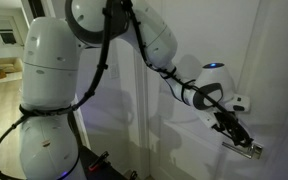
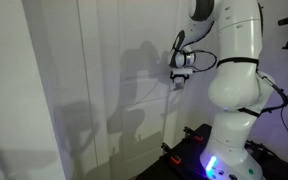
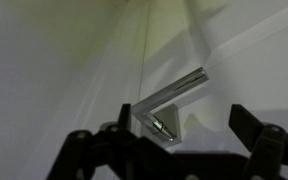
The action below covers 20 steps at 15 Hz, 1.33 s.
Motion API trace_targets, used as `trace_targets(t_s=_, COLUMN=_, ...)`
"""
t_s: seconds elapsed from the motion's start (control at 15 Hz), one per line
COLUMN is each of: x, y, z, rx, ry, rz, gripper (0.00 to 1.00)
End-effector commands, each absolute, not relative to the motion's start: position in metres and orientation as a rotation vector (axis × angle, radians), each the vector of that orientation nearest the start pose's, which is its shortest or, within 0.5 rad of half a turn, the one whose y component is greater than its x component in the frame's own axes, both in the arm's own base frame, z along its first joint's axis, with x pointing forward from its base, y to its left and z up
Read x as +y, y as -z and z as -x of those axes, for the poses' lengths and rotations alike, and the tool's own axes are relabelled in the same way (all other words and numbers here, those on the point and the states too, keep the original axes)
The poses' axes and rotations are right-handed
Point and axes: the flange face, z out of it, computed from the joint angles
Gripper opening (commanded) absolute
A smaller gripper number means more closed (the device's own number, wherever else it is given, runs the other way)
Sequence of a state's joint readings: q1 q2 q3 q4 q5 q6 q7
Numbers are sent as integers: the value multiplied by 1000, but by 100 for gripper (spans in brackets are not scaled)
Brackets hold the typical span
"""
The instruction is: Close the door
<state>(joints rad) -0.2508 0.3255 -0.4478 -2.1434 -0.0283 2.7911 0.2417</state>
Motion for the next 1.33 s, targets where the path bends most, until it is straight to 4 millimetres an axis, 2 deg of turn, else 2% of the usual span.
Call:
trace_targets(t_s=0.0, x=-356, y=-329, z=-451, rx=1267, ry=511, rz=3031, gripper=100)
trace_targets(t_s=0.33, x=-316, y=-375, z=-442, rx=1004, ry=527, rz=3074, gripper=100)
trace_targets(t_s=0.6, x=-284, y=-417, z=-433, rx=862, ry=535, rz=3087, gripper=100)
trace_targets(t_s=1.0, x=-233, y=-473, z=-409, rx=727, ry=544, rz=3159, gripper=100)
trace_targets(t_s=1.2, x=-211, y=-498, z=-390, rx=647, ry=533, rz=3189, gripper=100)
trace_targets(t_s=1.27, x=-225, y=-485, z=-411, rx=670, ry=533, rz=3170, gripper=100)
